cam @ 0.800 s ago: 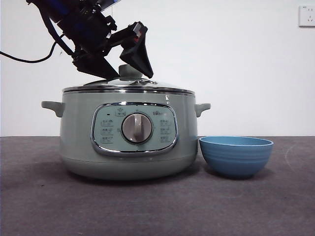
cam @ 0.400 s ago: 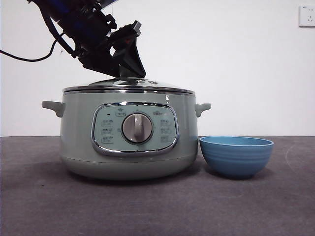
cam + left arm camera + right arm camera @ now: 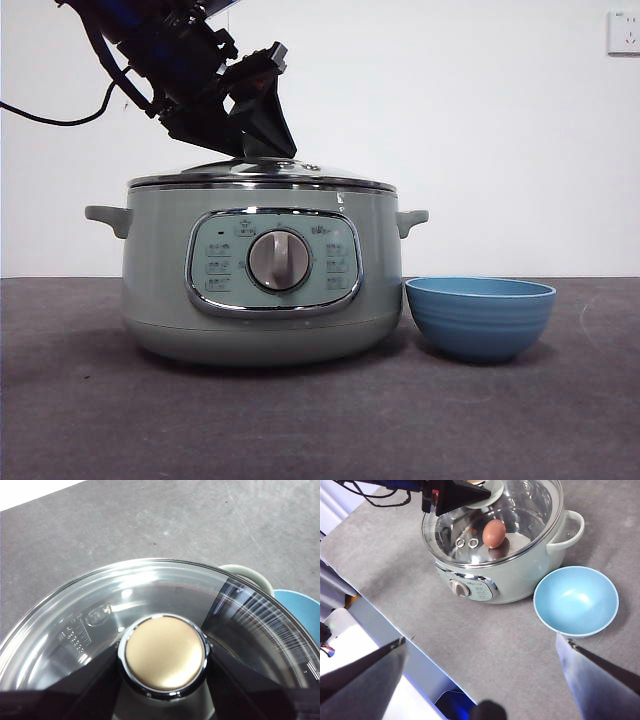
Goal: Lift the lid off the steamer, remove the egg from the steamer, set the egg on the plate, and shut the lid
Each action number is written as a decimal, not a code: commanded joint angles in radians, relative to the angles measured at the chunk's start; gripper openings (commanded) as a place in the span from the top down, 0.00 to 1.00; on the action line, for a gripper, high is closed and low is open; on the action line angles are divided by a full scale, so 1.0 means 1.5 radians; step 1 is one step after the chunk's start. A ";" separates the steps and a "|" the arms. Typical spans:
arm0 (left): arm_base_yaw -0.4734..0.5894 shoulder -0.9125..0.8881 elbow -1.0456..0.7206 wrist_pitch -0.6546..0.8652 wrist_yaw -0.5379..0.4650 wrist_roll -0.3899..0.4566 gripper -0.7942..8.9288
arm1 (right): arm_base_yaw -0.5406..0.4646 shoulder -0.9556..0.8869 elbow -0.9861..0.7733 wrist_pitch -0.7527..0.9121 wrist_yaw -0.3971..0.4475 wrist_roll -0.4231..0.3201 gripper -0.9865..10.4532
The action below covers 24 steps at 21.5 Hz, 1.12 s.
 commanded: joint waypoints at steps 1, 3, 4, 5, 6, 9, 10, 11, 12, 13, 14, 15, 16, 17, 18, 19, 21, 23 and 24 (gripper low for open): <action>-0.002 -0.014 -0.002 0.025 0.005 -0.003 0.93 | 0.001 -0.001 0.000 0.001 0.002 -0.006 0.47; -0.002 -0.018 -0.002 0.028 0.005 -0.003 0.93 | 0.001 -0.001 0.000 0.001 0.002 -0.006 0.47; -0.002 -0.019 -0.002 0.030 0.005 -0.003 0.93 | 0.001 -0.001 0.000 0.001 0.002 -0.006 0.47; -0.002 -0.023 -0.002 0.030 0.004 -0.003 0.93 | 0.001 -0.001 0.000 0.001 0.002 -0.006 0.47; -0.002 -0.027 -0.002 0.031 0.005 -0.003 0.93 | 0.001 -0.001 0.000 0.001 0.002 -0.006 0.47; -0.002 -0.041 -0.002 0.033 0.004 -0.003 0.93 | 0.001 -0.001 0.000 0.001 0.002 -0.006 0.47; -0.002 -0.047 -0.002 0.032 0.004 -0.003 0.93 | 0.001 -0.001 0.000 0.001 0.002 -0.006 0.47; -0.002 -0.053 -0.002 0.032 0.005 -0.005 0.93 | 0.001 -0.001 0.000 0.001 0.002 -0.006 0.47; -0.002 -0.061 -0.002 0.030 0.004 -0.006 0.93 | 0.001 -0.001 0.000 0.001 0.002 -0.006 0.47; -0.002 -0.075 -0.002 0.028 0.004 -0.006 0.93 | 0.001 -0.001 0.000 0.002 0.002 -0.006 0.47; -0.002 -0.091 -0.002 0.026 0.004 -0.011 0.93 | 0.001 -0.001 0.000 0.002 0.002 -0.006 0.47; -0.002 -0.111 -0.002 0.026 0.004 -0.022 0.93 | 0.001 0.002 0.000 0.004 0.002 -0.006 0.47; -0.001 -0.138 -0.002 0.023 0.002 -0.029 0.93 | 0.001 0.005 0.000 0.009 0.002 -0.006 0.47; -0.001 -0.163 -0.002 0.016 0.001 -0.033 0.93 | 0.001 0.008 0.000 0.018 0.002 -0.005 0.47; -0.001 -0.196 -0.001 0.004 0.000 -0.033 0.93 | 0.001 0.014 0.000 0.034 0.001 -0.001 0.47; -0.001 -0.224 -0.002 -0.009 0.000 -0.032 0.93 | 0.001 0.020 0.000 0.052 0.001 0.003 0.47; -0.001 -0.282 -0.002 -0.053 -0.002 -0.032 0.93 | 0.001 0.038 0.000 0.094 0.001 0.018 0.47; -0.001 -0.334 -0.002 -0.108 -0.021 -0.033 0.93 | 0.001 0.063 0.000 0.130 0.001 0.036 0.47; -0.001 -0.362 -0.002 -0.138 -0.041 -0.032 0.93 | 0.001 0.079 0.000 0.146 -0.002 0.038 0.47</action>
